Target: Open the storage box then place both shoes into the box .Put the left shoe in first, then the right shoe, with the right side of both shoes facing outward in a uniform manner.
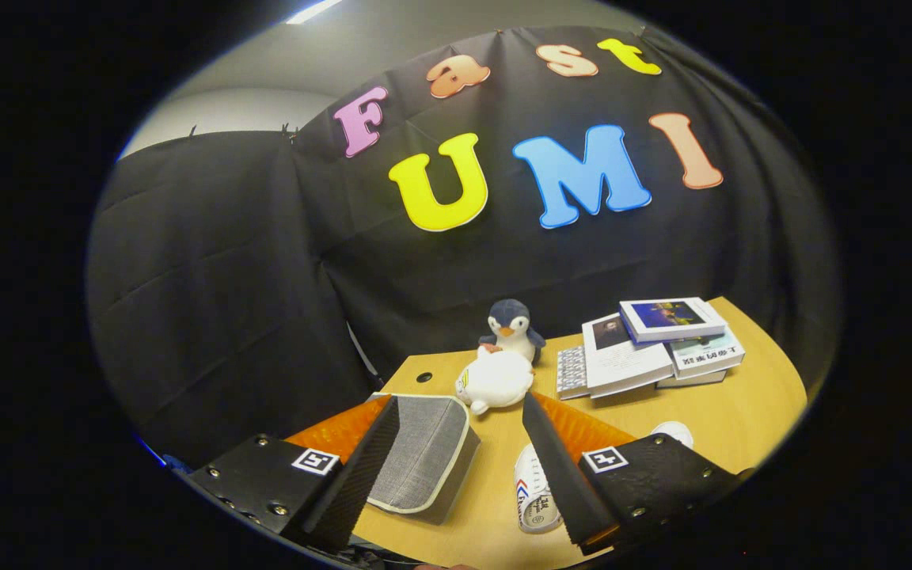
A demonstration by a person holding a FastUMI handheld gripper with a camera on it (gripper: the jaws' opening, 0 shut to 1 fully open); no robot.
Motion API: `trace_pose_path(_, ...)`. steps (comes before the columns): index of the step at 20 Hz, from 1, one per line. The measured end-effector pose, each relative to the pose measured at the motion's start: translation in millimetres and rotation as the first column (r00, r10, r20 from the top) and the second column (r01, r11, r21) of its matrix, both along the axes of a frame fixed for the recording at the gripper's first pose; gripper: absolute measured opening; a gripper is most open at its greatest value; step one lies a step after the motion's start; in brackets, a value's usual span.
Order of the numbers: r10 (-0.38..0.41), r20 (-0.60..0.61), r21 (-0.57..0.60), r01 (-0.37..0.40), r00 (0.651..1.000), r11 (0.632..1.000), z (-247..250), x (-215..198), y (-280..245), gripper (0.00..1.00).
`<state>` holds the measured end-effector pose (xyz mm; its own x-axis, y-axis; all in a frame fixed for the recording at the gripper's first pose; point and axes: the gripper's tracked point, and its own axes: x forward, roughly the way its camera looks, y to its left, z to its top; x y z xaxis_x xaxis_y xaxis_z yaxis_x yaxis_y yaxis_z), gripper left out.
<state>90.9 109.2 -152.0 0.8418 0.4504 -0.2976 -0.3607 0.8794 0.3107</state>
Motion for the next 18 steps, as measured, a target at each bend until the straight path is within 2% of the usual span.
trace_pose_path(3, 0.061, -0.12, 0.049, -0.055, 0.991, 0.997, -37, 11, 8, 0.96)
trace_pose_path(6, 0.148, -0.222, 0.144, -0.118, 0.964, 0.983, -64, 16, 24, 0.94)
trace_pose_path(11, 0.328, -0.387, 0.395, -0.166, 0.862, 0.903, -115, 35, 64, 0.94)
trace_pose_path(13, 0.363, -0.436, 0.452, -0.149, 0.824, 0.879, -133, 42, 75, 0.96)
trace_pose_path(18, 0.41, -0.521, 0.507, -0.115, 0.749, 0.854, -172, 54, 94, 0.96)
